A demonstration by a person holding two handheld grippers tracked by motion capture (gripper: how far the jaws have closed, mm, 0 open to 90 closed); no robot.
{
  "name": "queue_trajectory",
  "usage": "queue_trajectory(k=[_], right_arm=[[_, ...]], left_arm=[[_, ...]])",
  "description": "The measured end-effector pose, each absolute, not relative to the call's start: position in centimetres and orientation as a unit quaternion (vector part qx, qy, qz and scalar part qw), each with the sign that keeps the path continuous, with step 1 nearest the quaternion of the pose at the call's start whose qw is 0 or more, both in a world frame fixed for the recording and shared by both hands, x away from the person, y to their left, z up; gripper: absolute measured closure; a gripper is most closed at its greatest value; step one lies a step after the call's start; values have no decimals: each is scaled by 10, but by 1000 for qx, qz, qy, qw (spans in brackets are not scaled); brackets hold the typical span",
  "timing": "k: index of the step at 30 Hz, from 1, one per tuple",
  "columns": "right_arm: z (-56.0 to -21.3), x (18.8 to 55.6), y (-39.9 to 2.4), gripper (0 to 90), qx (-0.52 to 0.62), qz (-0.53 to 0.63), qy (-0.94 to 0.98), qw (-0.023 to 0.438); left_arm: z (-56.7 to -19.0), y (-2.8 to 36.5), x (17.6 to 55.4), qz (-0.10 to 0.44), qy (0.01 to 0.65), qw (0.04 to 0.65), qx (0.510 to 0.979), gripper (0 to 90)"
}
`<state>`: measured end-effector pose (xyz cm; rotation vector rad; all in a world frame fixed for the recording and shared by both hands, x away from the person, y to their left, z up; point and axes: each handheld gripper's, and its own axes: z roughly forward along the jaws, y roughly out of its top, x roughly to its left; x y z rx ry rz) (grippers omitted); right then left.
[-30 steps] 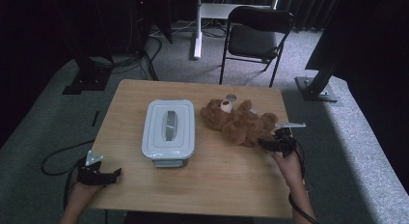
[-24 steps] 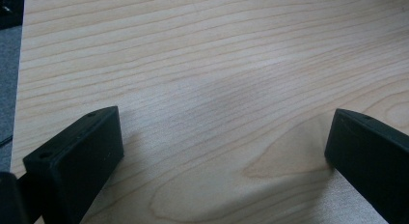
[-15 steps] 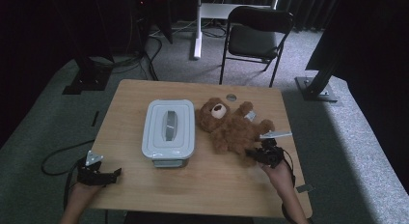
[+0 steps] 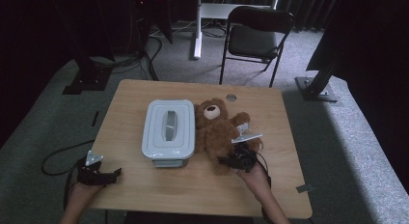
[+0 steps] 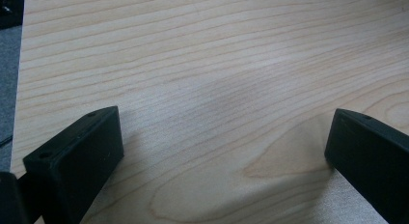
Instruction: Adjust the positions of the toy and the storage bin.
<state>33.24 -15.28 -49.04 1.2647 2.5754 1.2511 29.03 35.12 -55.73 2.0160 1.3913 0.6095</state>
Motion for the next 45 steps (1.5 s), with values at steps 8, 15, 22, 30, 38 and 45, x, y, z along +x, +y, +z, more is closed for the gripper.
queue_trajectory(k=[8, 15, 22, 30, 38, 45], right_arm=[[-490, 329, -121, 559, 374, 424, 825, -19], [-462, 324, -137, 416, 374, 456, 807, 27], [-447, 350, -167, 324, 437, 460, 769, 84], [-458, 394, -173, 199, 487, 440, 749, 88], [-477, 414, -153, 126, 500, 412, 757, 83], [-495, 417, -138, 108, 487, 378, 781, 100]], left_arm=[[-557, 351, 290, 230, 525, 304, 761, 5], [-557, 351, 290, 230, 525, 304, 761, 5], [-557, 351, 290, 230, 525, 304, 761, 5], [-557, 351, 290, 230, 524, 304, 762, 5], [-557, 351, 290, 229, 524, 304, 762, 5], [-557, 351, 290, 229, 524, 304, 762, 5]])
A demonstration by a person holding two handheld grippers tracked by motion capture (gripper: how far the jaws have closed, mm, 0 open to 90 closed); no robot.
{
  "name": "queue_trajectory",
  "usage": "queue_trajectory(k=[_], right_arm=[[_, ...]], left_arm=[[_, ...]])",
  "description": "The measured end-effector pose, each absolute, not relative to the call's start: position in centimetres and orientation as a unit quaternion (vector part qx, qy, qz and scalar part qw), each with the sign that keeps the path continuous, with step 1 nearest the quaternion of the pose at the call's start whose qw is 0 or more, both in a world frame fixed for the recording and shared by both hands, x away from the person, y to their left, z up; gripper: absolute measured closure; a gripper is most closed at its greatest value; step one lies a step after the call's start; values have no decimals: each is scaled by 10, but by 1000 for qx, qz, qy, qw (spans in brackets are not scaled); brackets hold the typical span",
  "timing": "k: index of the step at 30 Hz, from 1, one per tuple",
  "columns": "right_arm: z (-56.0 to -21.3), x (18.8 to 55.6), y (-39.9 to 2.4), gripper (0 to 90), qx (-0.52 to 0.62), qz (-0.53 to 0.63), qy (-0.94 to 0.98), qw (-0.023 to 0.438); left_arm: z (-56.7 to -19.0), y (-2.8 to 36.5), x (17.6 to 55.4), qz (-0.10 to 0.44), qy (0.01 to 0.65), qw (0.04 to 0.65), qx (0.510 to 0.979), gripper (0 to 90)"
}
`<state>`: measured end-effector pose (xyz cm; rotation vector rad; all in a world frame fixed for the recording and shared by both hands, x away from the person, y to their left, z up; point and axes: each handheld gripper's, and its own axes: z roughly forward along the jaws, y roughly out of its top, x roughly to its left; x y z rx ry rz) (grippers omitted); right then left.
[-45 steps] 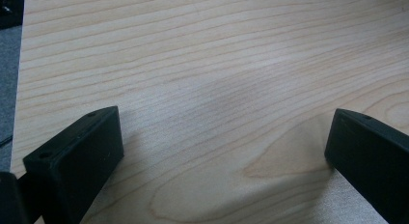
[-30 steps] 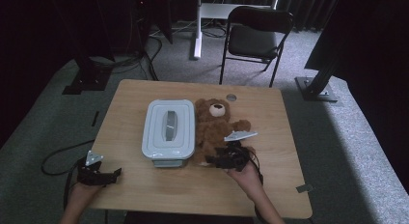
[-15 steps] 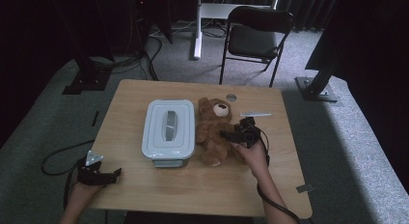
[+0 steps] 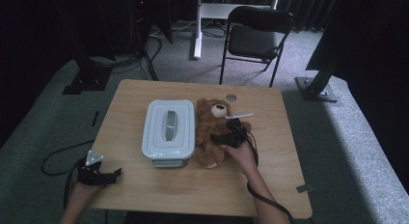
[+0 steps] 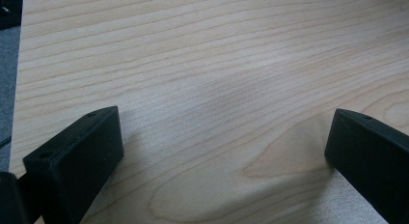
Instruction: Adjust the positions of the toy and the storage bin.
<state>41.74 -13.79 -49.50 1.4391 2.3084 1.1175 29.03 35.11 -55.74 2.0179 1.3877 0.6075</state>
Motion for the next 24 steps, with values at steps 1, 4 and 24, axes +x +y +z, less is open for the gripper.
queue_trajectory(k=[1, 4, 24], right_arm=[[-499, 417, -136, 110, 485, 378, 781, 106], [-503, 415, -131, 124, 477, 369, 788, 121], [-479, 416, -150, 666, 483, 372, 775, 167]], left_arm=[[-557, 351, 290, 229, 524, 304, 762, 5], [-557, 351, 290, 229, 524, 304, 762, 5], [-557, 351, 290, 229, 524, 304, 762, 5]])
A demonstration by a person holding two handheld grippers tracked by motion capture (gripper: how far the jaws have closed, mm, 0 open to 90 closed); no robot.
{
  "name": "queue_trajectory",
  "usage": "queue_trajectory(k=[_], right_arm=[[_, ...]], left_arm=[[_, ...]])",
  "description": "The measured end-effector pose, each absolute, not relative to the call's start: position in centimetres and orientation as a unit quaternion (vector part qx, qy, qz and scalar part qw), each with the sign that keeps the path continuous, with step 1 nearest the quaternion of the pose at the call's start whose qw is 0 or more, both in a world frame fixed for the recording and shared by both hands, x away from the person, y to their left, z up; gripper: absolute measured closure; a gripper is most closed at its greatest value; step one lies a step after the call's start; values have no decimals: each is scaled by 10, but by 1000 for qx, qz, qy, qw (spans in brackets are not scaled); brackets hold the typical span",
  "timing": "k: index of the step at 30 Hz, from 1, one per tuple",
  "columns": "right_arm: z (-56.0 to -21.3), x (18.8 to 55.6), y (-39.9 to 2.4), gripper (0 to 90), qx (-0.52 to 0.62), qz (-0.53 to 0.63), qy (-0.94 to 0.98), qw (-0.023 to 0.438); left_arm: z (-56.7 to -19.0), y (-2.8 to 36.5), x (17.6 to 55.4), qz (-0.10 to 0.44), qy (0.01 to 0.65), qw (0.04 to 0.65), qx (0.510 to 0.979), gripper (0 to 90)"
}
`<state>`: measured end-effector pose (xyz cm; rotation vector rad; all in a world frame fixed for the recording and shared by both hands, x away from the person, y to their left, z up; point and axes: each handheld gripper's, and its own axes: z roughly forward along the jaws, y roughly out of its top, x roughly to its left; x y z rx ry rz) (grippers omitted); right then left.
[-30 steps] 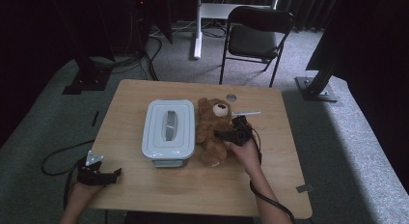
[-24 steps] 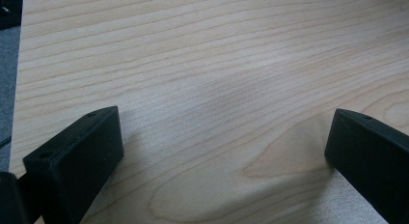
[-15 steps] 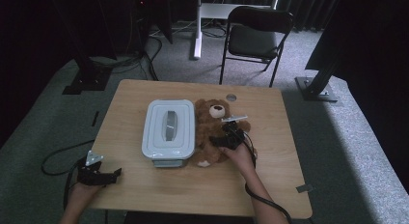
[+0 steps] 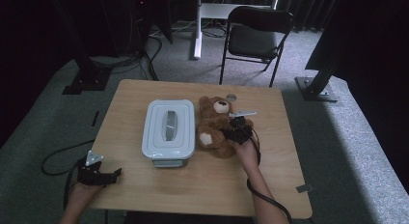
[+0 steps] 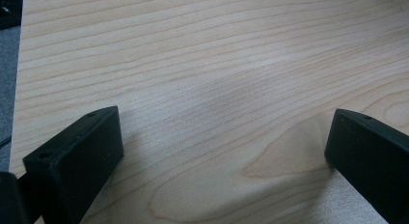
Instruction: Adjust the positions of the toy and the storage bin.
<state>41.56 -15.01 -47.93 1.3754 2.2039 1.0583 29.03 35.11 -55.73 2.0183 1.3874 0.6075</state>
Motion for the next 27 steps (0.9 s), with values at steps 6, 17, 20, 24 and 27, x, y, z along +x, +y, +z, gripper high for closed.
queue_trajectory(k=[6, 17, 20, 24, 27], right_arm=[[-456, 426, -182, 671, 507, 371, 749, 210], [-432, 450, -241, 668, 548, 340, 720, 258], [-432, 455, -252, 667, 557, 340, 711, 261], [-439, 463, -264, 666, 571, 336, 704, 256], [-453, 468, -267, 653, 579, 320, 707, 249]], left_arm=[[-557, 351, 290, 229, 524, 304, 762, 5], [-557, 351, 290, 229, 524, 304, 762, 5], [-557, 351, 290, 229, 524, 304, 762, 5], [-557, 351, 290, 229, 524, 304, 762, 5], [-557, 351, 290, 229, 524, 304, 762, 5]])
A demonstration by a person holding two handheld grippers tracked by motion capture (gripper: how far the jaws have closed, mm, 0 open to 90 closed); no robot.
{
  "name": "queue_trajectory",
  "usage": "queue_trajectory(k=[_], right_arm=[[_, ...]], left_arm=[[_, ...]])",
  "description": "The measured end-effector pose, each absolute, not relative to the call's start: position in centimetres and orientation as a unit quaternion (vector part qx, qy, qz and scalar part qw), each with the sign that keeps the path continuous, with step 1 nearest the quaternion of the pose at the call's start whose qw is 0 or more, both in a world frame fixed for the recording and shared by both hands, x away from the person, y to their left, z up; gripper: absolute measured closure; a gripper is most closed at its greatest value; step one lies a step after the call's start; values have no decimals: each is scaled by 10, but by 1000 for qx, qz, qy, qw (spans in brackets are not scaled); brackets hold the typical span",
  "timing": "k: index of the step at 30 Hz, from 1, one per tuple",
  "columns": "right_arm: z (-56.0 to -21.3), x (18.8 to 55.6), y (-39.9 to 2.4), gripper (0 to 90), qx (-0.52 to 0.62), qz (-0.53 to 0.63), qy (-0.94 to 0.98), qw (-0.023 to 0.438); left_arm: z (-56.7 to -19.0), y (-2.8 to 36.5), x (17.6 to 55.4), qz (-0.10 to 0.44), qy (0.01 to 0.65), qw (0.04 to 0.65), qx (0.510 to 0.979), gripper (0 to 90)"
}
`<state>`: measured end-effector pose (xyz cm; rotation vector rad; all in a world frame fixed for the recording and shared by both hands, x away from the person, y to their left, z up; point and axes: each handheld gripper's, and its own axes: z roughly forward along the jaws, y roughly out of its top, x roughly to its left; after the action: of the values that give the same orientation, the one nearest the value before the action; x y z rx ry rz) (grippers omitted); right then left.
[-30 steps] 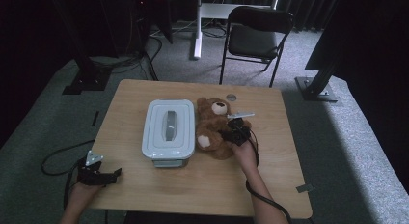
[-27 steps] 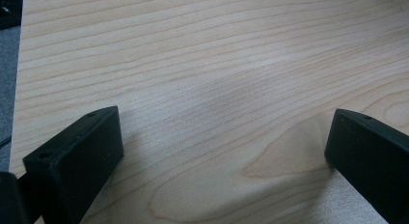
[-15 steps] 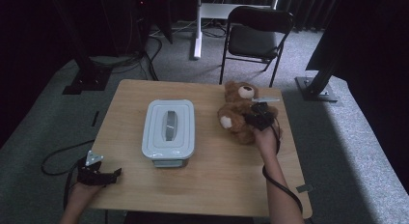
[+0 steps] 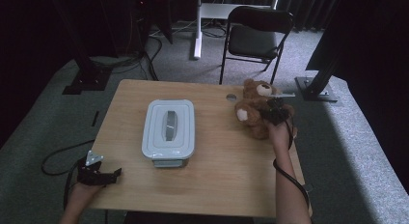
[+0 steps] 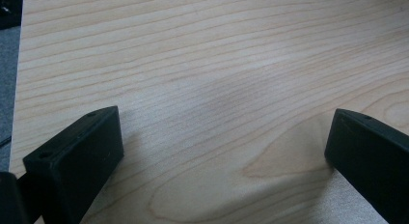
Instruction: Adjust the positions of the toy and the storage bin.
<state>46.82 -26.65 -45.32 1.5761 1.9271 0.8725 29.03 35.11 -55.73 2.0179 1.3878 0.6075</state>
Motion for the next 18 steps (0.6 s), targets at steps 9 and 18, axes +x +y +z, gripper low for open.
queue_trajectory(k=[9, 18], right_arm=[[-478, 466, -273, 297, 593, 324, 704, 217], [-463, 455, -276, 130, 597, 343, 694, 212]], left_arm=[[-557, 351, 290, 228, 520, 306, 765, 5], [-557, 349, 291, 229, 525, 304, 761, 5]])
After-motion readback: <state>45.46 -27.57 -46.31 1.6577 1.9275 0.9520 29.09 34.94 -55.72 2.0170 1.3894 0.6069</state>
